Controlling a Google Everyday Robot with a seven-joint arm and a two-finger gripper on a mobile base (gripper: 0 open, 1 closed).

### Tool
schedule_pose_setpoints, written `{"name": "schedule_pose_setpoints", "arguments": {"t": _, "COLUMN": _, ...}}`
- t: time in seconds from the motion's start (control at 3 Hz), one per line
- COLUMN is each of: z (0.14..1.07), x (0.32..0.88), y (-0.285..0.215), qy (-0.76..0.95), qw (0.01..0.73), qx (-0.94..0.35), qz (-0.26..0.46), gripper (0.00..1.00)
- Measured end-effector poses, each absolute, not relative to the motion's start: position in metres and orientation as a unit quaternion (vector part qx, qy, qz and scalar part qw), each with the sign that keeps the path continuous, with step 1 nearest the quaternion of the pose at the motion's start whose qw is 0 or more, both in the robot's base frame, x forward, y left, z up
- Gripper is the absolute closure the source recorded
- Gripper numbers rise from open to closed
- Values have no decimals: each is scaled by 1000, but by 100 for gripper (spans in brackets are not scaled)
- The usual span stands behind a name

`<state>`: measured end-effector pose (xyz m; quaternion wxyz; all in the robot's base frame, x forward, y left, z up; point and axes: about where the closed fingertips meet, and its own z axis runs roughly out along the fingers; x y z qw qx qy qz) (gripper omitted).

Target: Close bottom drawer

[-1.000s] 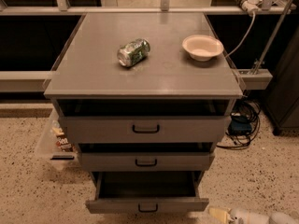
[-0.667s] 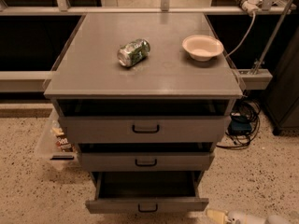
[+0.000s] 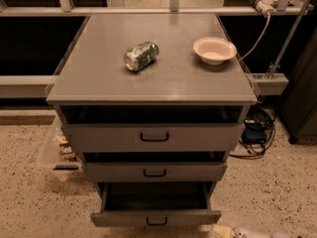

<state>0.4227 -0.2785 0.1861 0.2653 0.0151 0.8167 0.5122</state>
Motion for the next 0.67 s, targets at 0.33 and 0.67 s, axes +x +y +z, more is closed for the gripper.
{"name": "schedule_pose_setpoints", "arguments": {"t": 0.33, "z": 169, "x": 441, "y": -275, "qy": 808, "qw": 273, "qx": 22, "qz": 522, "gripper": 100}}
{"name": "schedule_pose_setpoints", "arguments": {"t": 0.67, "z": 169, "x": 473, "y": -272, "qy": 800, "qw": 298, "qx": 8, "qz": 520, "gripper": 100}}
